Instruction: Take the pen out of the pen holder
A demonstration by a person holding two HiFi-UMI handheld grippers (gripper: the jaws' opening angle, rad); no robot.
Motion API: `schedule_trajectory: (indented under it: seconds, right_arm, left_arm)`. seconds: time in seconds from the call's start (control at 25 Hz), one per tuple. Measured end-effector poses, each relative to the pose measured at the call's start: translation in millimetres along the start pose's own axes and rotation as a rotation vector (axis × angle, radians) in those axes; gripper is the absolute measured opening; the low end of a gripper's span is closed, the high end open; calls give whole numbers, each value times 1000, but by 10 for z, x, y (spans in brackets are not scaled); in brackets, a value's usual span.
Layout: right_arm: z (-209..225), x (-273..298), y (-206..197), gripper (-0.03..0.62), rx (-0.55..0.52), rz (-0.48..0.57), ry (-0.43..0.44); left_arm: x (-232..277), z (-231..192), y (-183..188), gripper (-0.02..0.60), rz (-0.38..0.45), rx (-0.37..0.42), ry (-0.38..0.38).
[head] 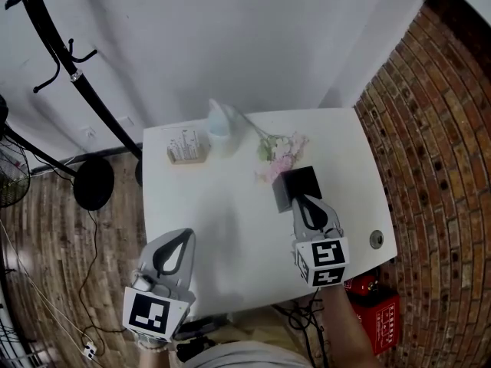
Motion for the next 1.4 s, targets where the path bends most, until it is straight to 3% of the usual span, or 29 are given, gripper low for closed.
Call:
schedule_trajectory:
  seconds: [0.84,1.4]
  right_arm:
    - [-75,-514,525,40,-23,161,-68]
    - [-396,-824,969,40,-81,263,-39]
  left_arm:
    - [-359,63,168,-8,69,39,-3]
    - [-744,-47,239,-8,157,58,65]
Point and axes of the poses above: the fingertips, and each gripper's own axes: x forward along the fingers, z to its right, y out of its top, the point moved 9 cm from there along -x, backward along the fingers, and after that the axes turned 1 degree about -y, right-handed, at the moved point
